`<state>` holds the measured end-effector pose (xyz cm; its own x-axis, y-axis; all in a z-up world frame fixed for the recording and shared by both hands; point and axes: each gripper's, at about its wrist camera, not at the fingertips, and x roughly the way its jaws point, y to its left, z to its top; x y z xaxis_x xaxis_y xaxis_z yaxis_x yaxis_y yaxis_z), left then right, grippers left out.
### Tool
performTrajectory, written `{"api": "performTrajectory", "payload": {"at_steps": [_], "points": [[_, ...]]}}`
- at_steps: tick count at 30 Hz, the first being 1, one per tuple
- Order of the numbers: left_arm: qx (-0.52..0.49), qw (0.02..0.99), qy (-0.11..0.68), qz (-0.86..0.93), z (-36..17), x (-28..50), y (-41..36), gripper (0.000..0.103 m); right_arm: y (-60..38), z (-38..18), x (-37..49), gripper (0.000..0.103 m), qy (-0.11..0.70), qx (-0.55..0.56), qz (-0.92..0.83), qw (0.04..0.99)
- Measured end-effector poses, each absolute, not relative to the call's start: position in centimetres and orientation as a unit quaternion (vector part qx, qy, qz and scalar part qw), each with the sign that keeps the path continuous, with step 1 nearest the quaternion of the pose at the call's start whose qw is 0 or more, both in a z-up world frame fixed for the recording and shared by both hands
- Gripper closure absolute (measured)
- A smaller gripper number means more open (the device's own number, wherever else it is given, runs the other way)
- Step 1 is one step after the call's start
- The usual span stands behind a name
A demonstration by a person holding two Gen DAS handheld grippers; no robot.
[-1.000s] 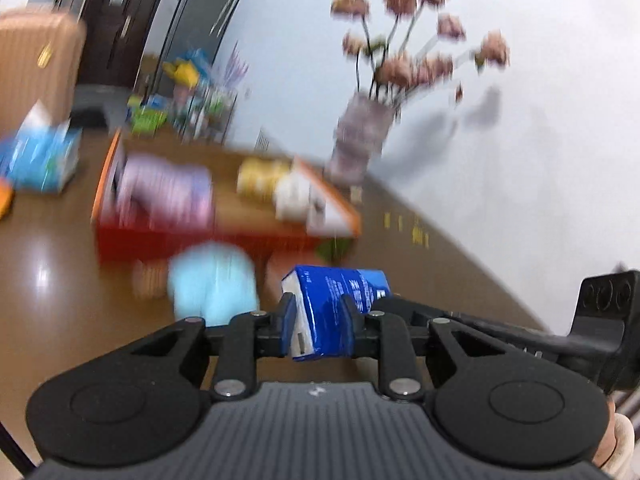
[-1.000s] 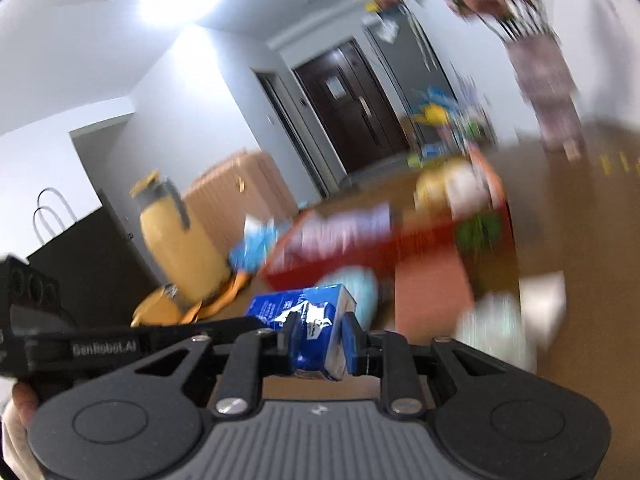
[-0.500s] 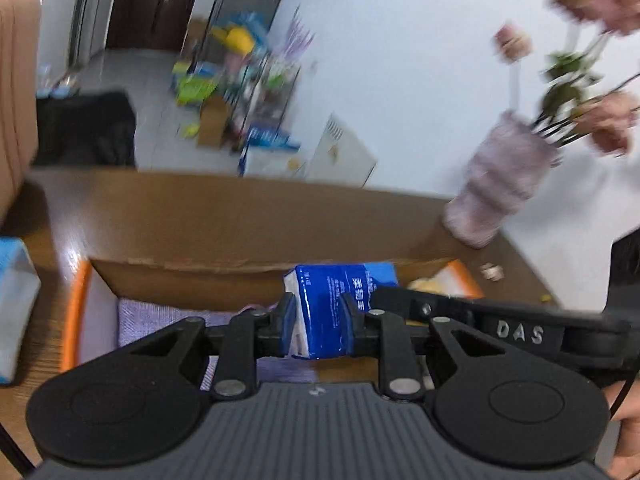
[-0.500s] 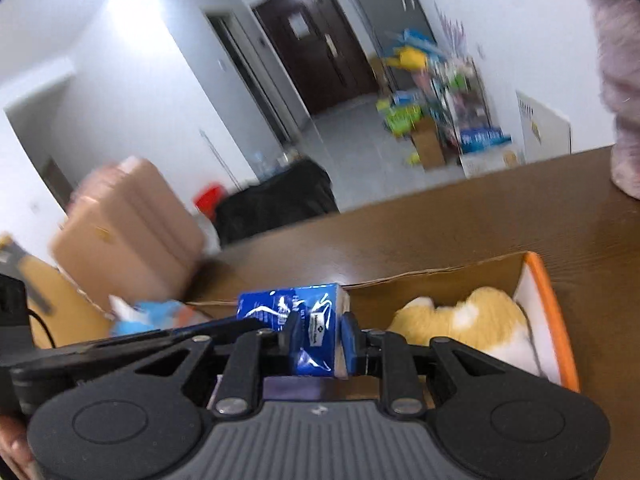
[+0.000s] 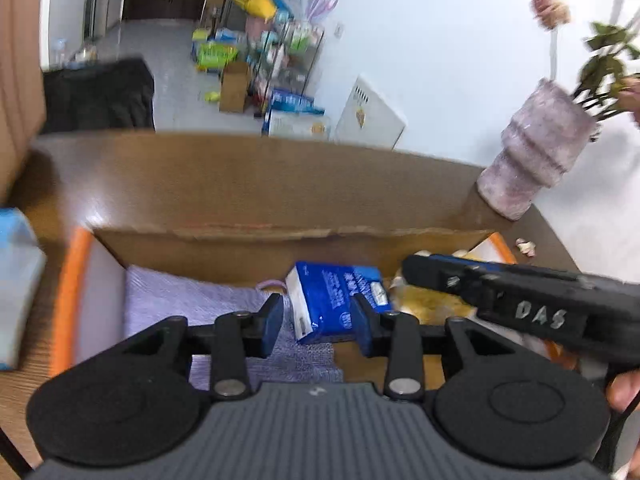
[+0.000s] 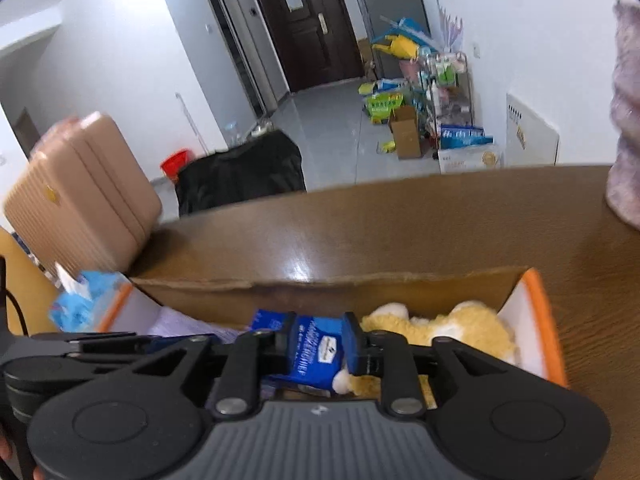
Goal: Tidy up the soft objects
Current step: 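Carry the blue carton into the red box with both grippers and release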
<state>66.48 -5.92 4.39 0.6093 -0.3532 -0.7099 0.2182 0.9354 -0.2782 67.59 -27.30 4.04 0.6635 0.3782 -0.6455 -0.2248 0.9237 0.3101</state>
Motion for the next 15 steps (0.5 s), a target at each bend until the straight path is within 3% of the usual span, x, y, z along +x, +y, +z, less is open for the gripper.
{"api": "performTrajectory", "payload": {"at_steps": [4,6,8,10,12,15], "points": [[-0.049,0.923,0.351,-0.147,10.2,61.7,-4.5,0.055,-28.7,9.0,64.0,0.075,0.342,0.085,0.162,0.922],[-0.037,0.938,0.317,-0.135,12.9,58.7,-3.6,0.046,-29.5,11.9,61.1,0.065,0.312,0.064,0.159,0.935],[-0.022,0.947,0.297,-0.118,15.3,55.7,-2.8,0.045,-30.1,14.2,58.2,0.055,0.295,0.037,0.154,0.942],[-0.011,0.954,0.281,-0.106,17.1,53.0,-2.0,0.037,-30.6,16.4,54.9,0.048,0.275,0.004,0.149,0.95],[0.003,0.96,0.263,-0.093,18.4,50.3,-1.8,0.017,-31.2,18.2,51.8,0.037,0.257,-0.02,0.145,0.955],[0.025,0.973,0.22,-0.067,19.7,46.4,-1.4,0.016,-31.6,19.9,47.6,0.022,0.222,-0.036,0.141,0.964]]}}
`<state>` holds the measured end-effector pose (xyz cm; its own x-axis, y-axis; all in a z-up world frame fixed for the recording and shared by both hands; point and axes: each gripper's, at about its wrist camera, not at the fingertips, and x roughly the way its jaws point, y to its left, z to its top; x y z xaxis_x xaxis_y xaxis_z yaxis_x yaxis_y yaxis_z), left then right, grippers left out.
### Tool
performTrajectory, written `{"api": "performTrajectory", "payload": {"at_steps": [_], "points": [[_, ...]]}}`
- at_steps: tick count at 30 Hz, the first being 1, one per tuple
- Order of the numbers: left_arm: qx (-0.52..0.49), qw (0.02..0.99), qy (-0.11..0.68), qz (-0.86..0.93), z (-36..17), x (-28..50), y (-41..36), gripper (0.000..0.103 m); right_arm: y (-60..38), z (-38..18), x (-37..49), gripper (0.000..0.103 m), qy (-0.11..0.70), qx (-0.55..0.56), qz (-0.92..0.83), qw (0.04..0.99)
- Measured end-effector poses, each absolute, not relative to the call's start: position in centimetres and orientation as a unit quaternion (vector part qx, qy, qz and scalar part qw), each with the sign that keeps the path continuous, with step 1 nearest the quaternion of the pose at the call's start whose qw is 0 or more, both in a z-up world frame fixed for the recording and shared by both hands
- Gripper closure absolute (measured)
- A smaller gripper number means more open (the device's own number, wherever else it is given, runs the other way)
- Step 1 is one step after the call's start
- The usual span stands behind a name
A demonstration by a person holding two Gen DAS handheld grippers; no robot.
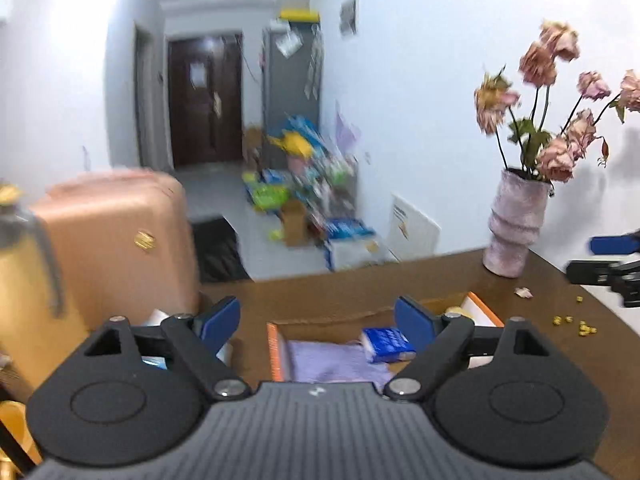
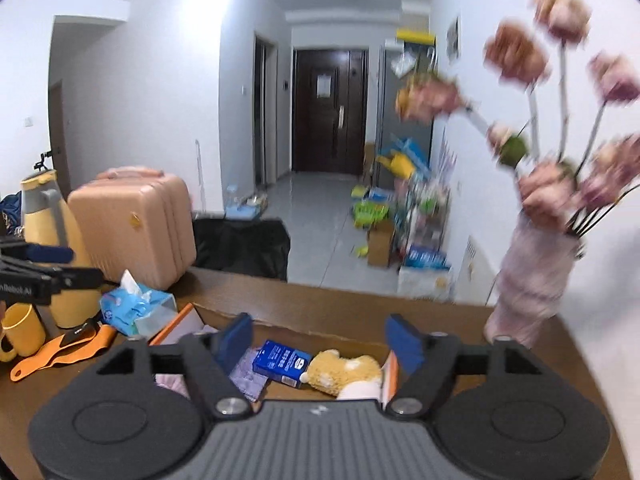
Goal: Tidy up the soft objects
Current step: 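Carry the blue carton into the red box with both grippers and release, then move both grippers back toward the clear iridescent bath pouf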
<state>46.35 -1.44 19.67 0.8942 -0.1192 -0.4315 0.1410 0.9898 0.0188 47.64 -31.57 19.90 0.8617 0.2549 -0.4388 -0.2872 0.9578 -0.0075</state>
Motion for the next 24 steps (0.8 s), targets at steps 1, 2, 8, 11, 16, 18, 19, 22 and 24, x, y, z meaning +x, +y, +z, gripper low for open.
{"api": "performTrajectory", "payload": {"at_steps": [1,2,8,11,16,18,19,22,24], "points": [[0.027,0.975,0.212,-0.063,20.0,45.4,-1.4,0.015,-31.5,20.3,46.4,0.019,0.212,-0.04,0.141,0.966],[0.027,0.977,0.202,-0.057,20.3,44.3,-1.4,0.012,-31.6,20.5,45.5,0.016,0.203,-0.042,0.14,0.968],[0.038,0.987,0.147,-0.052,21.9,37.8,-1.6,0.007,-32.4,21.2,39.5,0.015,0.171,-0.036,0.135,0.975],[0.039,0.989,0.133,-0.056,22.0,34.8,-1.6,0.005,-32.6,21.1,36.7,0.015,0.157,-0.033,0.137,0.978],[0.026,0.989,0.134,-0.057,19.7,29.6,-1.6,0.002,-32.7,20.0,32.3,0.015,0.15,-0.03,0.147,0.977],[0.021,0.989,0.136,-0.054,18.2,27.3,-1.7,0.001,-32.7,19.2,30.1,0.015,0.145,-0.032,0.146,0.978],[0.025,0.989,0.135,-0.059,17.5,26.1,-1.8,0.0,-32.8,18.7,28.9,0.015,0.142,-0.032,0.147,0.978],[0.041,0.989,0.121,-0.067,15.3,21.9,-2.3,0.0,-33.1,16.9,25.2,0.015,0.133,-0.022,0.147,0.98],[0.045,0.99,0.113,-0.076,13.8,19.2,-2.4,0.0,-33.2,15.6,22.7,0.015,0.128,-0.022,0.145,0.981]]}}
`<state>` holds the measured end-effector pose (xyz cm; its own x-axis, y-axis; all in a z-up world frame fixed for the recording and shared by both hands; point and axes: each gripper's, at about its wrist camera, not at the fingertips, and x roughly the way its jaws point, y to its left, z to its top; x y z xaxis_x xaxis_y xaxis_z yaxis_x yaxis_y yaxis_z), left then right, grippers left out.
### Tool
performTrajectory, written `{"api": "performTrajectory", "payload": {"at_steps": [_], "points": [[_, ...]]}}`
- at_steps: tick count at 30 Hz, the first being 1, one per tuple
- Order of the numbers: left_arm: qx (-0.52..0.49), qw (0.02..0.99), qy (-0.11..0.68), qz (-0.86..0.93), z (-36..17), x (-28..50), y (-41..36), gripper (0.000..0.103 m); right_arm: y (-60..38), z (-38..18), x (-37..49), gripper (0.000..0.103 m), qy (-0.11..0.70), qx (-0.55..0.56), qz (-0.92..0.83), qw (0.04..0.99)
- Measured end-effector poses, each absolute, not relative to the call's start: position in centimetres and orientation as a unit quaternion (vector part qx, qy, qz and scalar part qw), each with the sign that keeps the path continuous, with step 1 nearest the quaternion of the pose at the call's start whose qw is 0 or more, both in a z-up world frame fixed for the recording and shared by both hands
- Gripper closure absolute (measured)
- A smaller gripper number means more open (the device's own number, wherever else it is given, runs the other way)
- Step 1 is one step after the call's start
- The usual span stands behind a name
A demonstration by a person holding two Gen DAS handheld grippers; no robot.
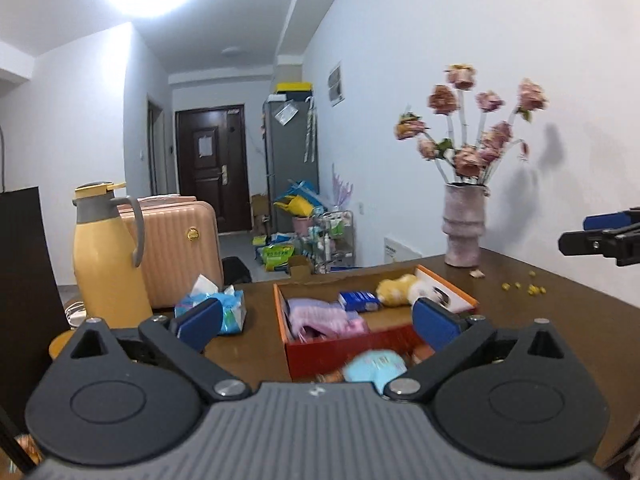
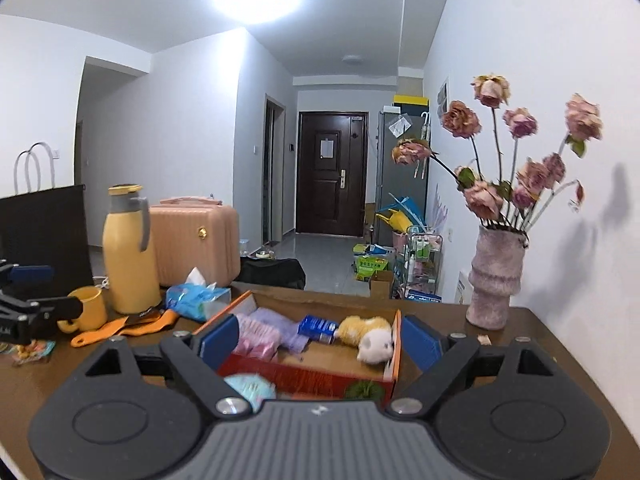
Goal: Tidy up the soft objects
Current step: 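Move both grippers back toward the clear iridescent bath pouf, then grasp the clear iridescent bath pouf with both grippers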
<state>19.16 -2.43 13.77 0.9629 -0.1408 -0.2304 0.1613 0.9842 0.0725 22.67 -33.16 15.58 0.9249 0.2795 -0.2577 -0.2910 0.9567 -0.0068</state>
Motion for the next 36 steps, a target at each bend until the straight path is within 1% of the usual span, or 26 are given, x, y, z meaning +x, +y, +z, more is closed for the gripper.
{"api": "performTrajectory", "payload": {"at_steps": [7,10,15,18,20,25,29,33,36], "points": [[0.071,0.989,0.095,-0.086,10.0,11.5,-2.7,0.0,-33.2,11.2,14.5,0.015,0.121,-0.017,0.137,0.983],[0.043,0.991,0.097,-0.087,9.0,8.9,-1.9,0.0,-32.9,9.9,11.1,0.014,0.114,-0.013,0.14,0.984],[-0.015,0.99,0.128,-0.065,6.9,6.1,-0.1,0.0,-32.0,6.5,6.6,0.013,0.11,-0.004,0.124,0.986],[-0.001,0.988,0.138,-0.071,6.2,5.6,-0.1,0.0,-31.6,4.9,5.3,0.013,0.125,0.013,0.122,0.985],[0.018,0.988,0.136,-0.068,6.1,5.9,-0.5,0.0,-31.5,4.2,5.2,0.013,0.135,0.017,0.131,0.982],[0.018,0.984,0.156,-0.086,4.9,7.6,-1.9,0.0,-31.7,3.3,6.7,0.013,0.145,0.024,0.113,0.983],[0.018,0.977,0.182,-0.112,3.5,11.2,-5.1,0.0,-32.6,2.1,9.0,0.014,0.163,0.022,0.096,0.982],[0.022,0.965,0.215,-0.147,2.3,15.9,-9.0,0.0,-34.5,1.4,12.0,0.017,0.181,0.025,0.073,0.98],[0.014,0.96,0.228,-0.162,1.9,19.4,-11.6,0.001,-36.0,1.0,14.6,0.023,0.191,0.032,0.067,0.979]]}}
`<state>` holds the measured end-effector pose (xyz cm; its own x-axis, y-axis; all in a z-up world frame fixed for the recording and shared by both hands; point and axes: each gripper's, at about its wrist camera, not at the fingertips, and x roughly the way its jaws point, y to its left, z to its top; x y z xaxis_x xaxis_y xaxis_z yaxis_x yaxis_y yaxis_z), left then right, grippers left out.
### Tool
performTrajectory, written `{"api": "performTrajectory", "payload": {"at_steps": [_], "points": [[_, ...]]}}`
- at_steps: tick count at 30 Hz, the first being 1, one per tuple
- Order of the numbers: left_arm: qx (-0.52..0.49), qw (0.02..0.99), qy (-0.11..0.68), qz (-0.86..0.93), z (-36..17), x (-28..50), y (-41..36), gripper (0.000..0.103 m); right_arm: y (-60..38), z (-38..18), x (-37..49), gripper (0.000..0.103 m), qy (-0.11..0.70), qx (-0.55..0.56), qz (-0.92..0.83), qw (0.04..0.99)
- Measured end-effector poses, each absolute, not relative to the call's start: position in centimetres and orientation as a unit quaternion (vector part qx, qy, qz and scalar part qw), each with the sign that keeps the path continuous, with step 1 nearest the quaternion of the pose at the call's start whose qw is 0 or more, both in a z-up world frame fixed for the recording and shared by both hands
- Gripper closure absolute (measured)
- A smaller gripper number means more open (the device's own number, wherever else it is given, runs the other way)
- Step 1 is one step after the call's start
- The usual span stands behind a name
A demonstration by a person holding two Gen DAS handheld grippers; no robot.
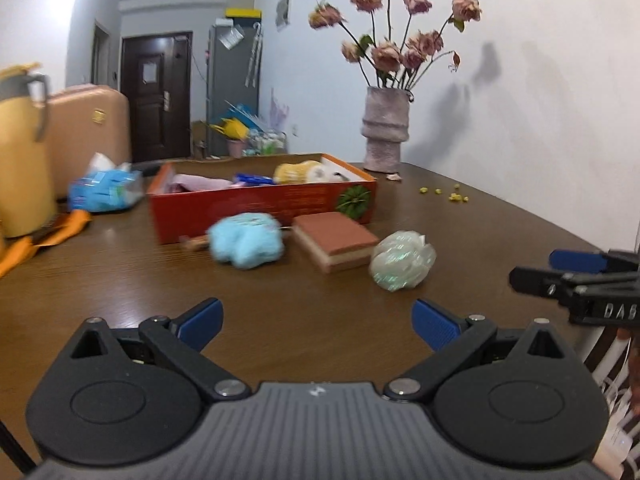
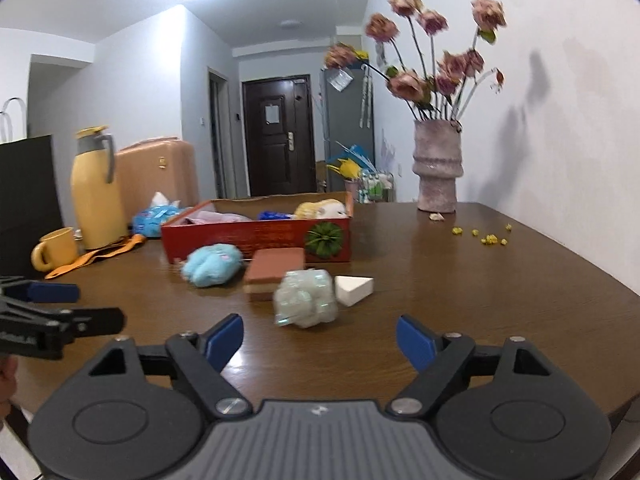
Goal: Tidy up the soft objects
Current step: 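Grasp the clear iridescent bath pouf with both grippers, then carry the bath pouf into the red box with both grippers and release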
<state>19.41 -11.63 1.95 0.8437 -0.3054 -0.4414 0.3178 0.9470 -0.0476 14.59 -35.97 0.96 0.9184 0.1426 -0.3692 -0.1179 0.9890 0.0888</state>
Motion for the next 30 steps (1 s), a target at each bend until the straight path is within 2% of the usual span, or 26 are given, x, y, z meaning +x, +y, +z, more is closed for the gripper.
{"api": "performTrajectory", "payload": {"at_steps": [1,3,6,12,14,15,19,20,23,30], "points": [[0.009,0.959,0.231,-0.167,1.9,20.5,-12.4,0.002,-36.3,0.9,15.4,0.025,0.194,0.034,0.067,0.978],[-0.002,0.954,0.244,-0.176,1.7,22.8,-14.1,0.014,-37.1,0.7,17.6,0.028,0.202,0.042,0.076,0.976],[-0.014,0.943,0.266,-0.201,1.2,25.8,-16.3,0.025,-38.0,0.3,21.0,0.033,0.224,0.063,0.096,0.968],[-0.02,0.921,0.302,-0.245,-0.1,30.7,-18.7,0.056,-39.1,-0.7,27.0,0.053,0.253,0.095,0.137,0.953],[-0.034,0.912,0.314,-0.262,-0.6,32.0,-18.5,0.076,-39.3,-1.2,28.6,0.056,0.262,0.113,0.156,0.946],[-0.044,0.907,0.319,-0.272,-0.9,32.3,-18.3,0.082,-39.4,-1.5,29.2,0.058,0.267,0.124,0.167,0.941],[-0.069,0.893,0.329,-0.301,-1.7,33.3,-18.0,0.093,-39.3,-2.6,31.1,0.077,0.288,0.158,0.194,0.925],[-0.068,0.892,0.33,-0.301,-1.9,33.4,-17.9,0.097,-39.0,-2.8,31.3,0.086,0.29,0.158,0.196,0.923],[-0.066,0.895,0.322,-0.302,-1.5,32.9,-17.6,0.1,-38.5,-2.6,31.2,0.093,0.289,0.159,0.197,0.923],[-0.067,0.905,0.28,-0.313,1.3,28.9,-15.0,0.1,-36.5,0.2,27.2,0.095,0.262,0.137,0.207,0.933]]}}
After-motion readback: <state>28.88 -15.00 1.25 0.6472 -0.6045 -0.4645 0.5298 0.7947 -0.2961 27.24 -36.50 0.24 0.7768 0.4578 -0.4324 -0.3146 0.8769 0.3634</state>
